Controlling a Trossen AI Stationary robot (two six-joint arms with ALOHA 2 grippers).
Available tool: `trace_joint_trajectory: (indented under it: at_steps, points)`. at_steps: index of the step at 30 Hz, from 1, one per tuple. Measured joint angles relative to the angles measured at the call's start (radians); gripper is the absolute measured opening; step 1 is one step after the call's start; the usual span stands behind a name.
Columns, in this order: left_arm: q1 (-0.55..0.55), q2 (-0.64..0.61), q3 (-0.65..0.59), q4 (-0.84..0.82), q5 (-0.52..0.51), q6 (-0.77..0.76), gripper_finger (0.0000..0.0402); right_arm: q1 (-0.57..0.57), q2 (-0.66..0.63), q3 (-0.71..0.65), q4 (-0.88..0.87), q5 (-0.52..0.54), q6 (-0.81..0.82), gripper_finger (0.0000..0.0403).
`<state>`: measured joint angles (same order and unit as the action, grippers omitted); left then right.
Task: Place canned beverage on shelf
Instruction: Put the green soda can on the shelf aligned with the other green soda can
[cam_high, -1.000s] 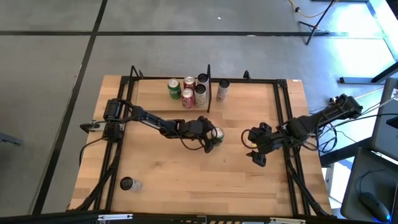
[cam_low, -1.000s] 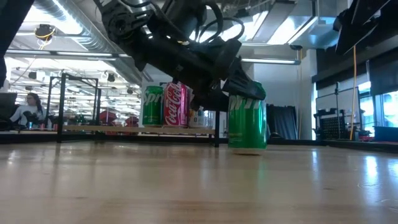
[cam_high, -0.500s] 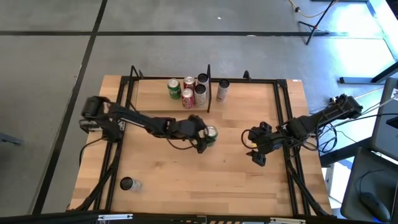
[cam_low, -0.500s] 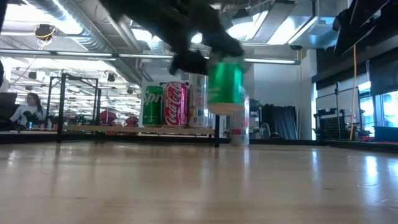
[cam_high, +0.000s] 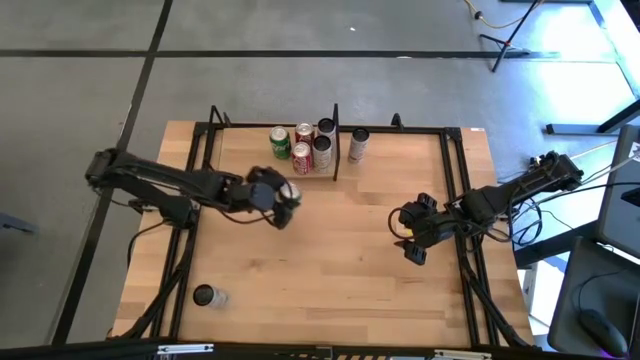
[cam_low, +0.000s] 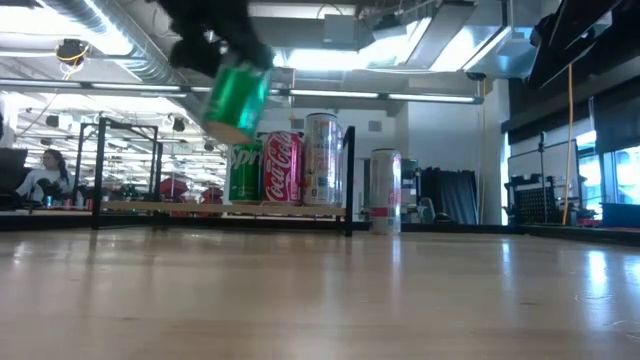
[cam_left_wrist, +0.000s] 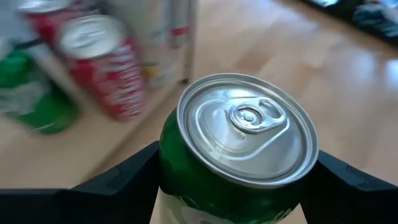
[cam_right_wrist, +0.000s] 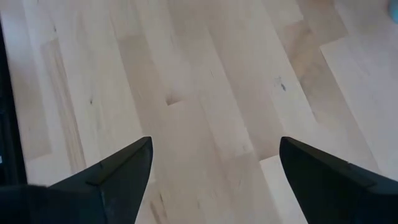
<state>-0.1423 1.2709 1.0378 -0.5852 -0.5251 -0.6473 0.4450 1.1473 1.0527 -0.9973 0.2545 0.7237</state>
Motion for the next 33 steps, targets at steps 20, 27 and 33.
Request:
trace_joint_trajectory:
  at_steps: [20,27,33]
  points:
    - [0.238,-0.205,-0.198,-0.15,-0.009,0.015,0.0282,0.0,0.0,0.0,0.001,0.027,-0.021,0.0337]
    - [0.382,-0.275,-0.352,0.275,0.138,0.117,0.028,0.0,0.0,0.0,0.001,0.043,-0.024,0.0337]
    - [0.46,-0.238,-0.414,0.447,0.192,0.227,0.028,0.0,0.0,0.0,0.002,0.044,-0.024,0.0337]
